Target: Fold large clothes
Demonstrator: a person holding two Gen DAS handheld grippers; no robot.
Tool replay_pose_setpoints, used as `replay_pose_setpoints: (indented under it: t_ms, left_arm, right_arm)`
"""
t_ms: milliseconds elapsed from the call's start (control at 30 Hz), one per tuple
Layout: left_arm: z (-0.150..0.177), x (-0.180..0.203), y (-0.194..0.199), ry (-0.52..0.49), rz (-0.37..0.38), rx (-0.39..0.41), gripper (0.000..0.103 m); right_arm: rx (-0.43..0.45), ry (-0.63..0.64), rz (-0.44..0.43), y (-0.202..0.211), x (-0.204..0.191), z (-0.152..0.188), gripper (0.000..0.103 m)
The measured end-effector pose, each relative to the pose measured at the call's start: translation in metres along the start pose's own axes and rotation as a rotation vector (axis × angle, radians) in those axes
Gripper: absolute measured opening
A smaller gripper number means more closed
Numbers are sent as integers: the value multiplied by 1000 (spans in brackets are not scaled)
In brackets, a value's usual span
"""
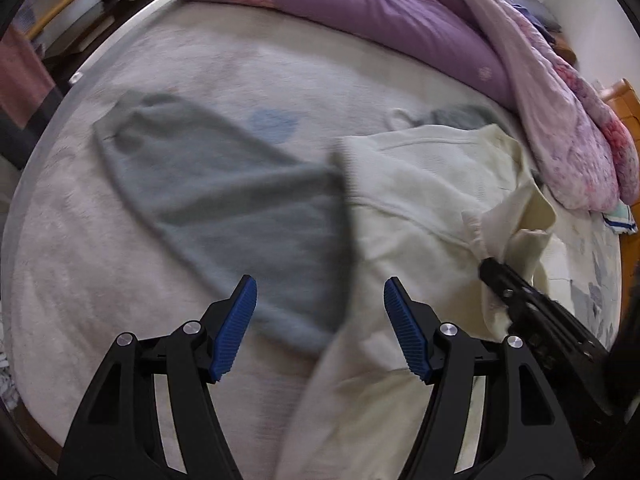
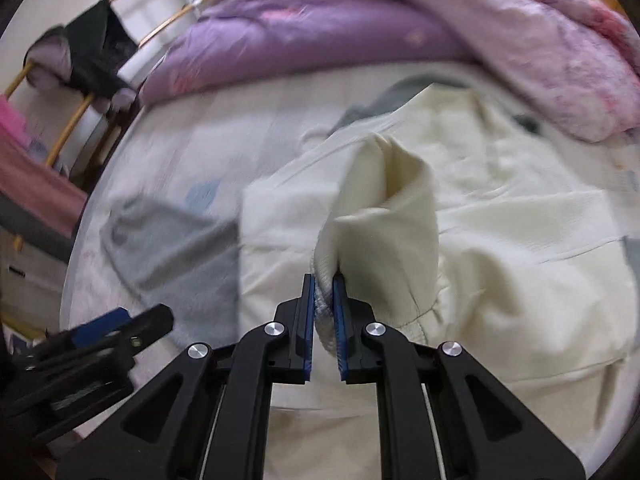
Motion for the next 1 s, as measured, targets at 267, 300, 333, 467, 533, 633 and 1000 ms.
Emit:
replay_pose_setpoints:
  t_ms: [267, 300, 333, 467, 533, 633, 1000]
  left_arm:
    - [10, -20, 9, 98, 32, 6, 67]
    - [9, -16, 11, 102, 40, 11, 67]
    - [8, -9, 13, 101, 50, 14, 68]
    - [4, 44, 2, 60, 148, -8, 68]
    - [6, 78, -6, 28, 198, -28, 68]
    - [10, 129, -23, -19, 268, -47, 68]
    - [35, 115, -120, -182, 58, -191, 50]
  right_arm:
    - [-113, 85, -113, 6, -32, 33, 25]
    - [-90, 92, -108, 20, -25, 33, 27]
    - [-67, 94, -87, 32, -15, 30, 29]
    - [20, 39, -7, 72, 62, 13, 33]
    - [15, -11, 47, 79, 117, 8, 33]
    - [-13, -68, 124, 80, 192, 6, 33]
    - [-257, -218, 179, 23, 359, 35, 19]
Point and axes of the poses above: each gripper's, at about its wrist camera, not at the fingertips, and y roughly against the way its jaws point, x to its right, z to its underside, the point moved 10 cm from there along -y, roughly the way its jaws point, and after that the axes turned 5 degrees about -y, right-handed, at the moved point
